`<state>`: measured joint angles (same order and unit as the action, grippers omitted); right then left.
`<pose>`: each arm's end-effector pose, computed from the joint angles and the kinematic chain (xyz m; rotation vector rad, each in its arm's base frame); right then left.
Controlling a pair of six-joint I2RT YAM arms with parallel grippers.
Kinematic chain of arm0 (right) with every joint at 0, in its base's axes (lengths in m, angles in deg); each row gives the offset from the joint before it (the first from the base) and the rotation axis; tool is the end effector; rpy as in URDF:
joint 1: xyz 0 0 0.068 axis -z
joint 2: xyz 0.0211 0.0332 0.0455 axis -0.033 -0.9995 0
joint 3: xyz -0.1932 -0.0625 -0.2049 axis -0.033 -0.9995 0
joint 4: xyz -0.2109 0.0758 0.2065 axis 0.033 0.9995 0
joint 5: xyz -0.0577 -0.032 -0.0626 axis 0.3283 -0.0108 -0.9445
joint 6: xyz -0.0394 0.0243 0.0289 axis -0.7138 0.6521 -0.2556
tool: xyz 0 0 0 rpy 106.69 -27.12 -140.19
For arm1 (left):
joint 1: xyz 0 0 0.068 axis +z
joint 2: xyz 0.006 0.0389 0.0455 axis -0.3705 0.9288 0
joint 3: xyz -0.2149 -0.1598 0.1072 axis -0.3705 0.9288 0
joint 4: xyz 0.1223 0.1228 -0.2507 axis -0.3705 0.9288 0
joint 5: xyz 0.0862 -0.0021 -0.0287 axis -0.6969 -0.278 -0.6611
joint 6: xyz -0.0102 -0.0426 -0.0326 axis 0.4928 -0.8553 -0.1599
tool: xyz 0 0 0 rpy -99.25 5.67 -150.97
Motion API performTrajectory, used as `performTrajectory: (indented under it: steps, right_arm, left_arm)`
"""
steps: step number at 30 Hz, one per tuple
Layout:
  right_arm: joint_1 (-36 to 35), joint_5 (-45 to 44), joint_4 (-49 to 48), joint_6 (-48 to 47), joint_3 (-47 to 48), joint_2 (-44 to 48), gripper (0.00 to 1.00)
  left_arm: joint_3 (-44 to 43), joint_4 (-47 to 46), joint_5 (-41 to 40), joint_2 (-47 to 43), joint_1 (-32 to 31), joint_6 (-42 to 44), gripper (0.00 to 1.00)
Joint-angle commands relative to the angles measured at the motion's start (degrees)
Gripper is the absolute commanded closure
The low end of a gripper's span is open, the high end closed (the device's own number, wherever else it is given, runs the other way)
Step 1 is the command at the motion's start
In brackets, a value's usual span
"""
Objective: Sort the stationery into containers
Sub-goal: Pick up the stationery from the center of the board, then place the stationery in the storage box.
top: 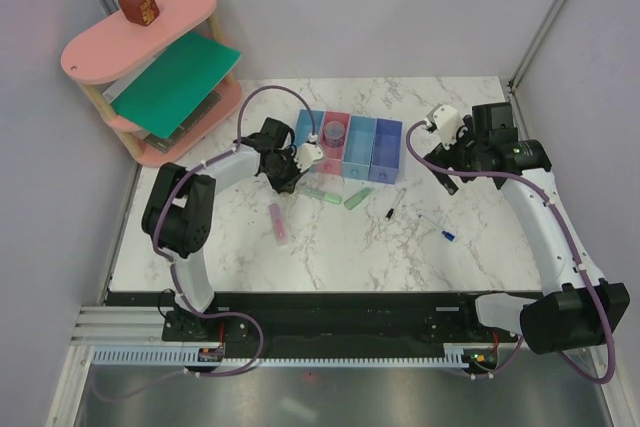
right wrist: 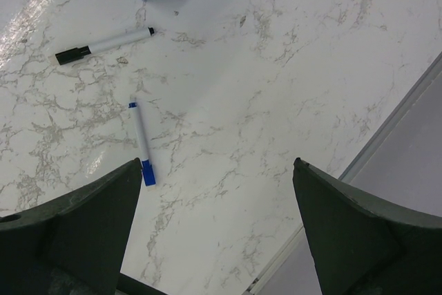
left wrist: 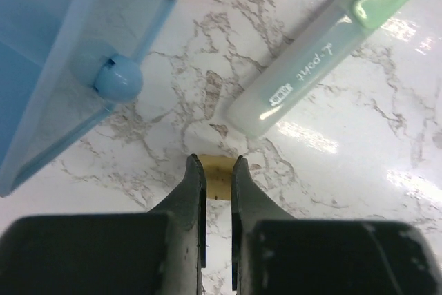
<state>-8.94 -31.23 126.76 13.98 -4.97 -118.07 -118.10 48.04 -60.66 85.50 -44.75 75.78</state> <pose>0.2857 0.0402 0.3595 -0.9426 2.2552 -0.0564 0.3854 -0.1754 0.1565 1.4455 2.2075 -0.3038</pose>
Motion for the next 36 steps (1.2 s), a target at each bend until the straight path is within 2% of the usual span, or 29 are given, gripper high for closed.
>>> performTrajectory:
  steps: [1, 4, 9, 13, 19, 23, 25, 29, 32, 33, 35, 36]
  right_arm:
    - [-0.95, 2.25, -1.66, -0.02, -0.92, -0.47, 0.02]
    - [-1.30, 1.99, -3.16, 0.24, -2.50, -1.17, 0.02]
    - [-1.39, 1.90, -5.53, 1.56, -3.21, -1.27, 0.02]
    - [-1.39, -1.61, -9.31, 2.87, -5.14, 0.05, 0.02]
    - [-1.30, -9.26, -13.53, 3.76, -8.66, 1.98, 0.02]
    - [-1.30, -10.49, -14.85, 4.89, -9.10, 3.04, 0.02]
    - [-1.30, -10.85, -15.20, 5.51, -9.01, 3.65, 0.02]
    - [-1.30, -10.32, -15.64, 6.30, -9.19, 4.27, 0.02]
    - [-1.39, -9.18, -15.56, 6.74, -9.27, 3.40, 0.02]
    - [-1.30, -8.57, -15.99, 7.01, -9.36, 2.61, 0.02]
    - [-1.30, -6.12, -16.43, 7.97, -9.45, 1.55, 0.02]
    - [-1.30, -5.40, -17.04, 8.32, -9.36, 0.15, 0.02]
  left_arm:
    - [-0.54, 4.41, 4.67, -7.97, -0.37, -1.86, 0.95]
    - [-4.22, 5.38, 6.25, -12.20, -0.46, -4.50, 0.95]
    - [-15.73, 6.71, 8.97, -12.21, -2.22, -10.38, 0.95]
    - [-25.30, 5.30, 9.42, -5.38, -5.38, -15.39, 0.95]
    - [-38.30, 4.42, 4.68, 7.64, -11.62, -13.03, 0.94]
    - [-47.81, 4.42, 2.65, 18.96, -12.15, -13.12, 0.94]
    - [-51.85, 4.24, 0.99, 21.88, -12.15, -12.77, 0.94]
    - [-54.42, 3.10, -2.18, 26.29, -12.15, -12.24, 0.92]
    - [-53.46, 2.58, -3.23, 26.99, -12.15, -11.98, 0.79]
    - [-53.02, 2.49, -3.41, 26.91, -12.15, -11.80, 0.69]
    - [-51.52, 2.14, -4.37, 26.47, -12.15, -11.97, 0.59]
    - [-51.08, 1.79, -4.47, 26.12, -12.15, -12.41, 0.50]
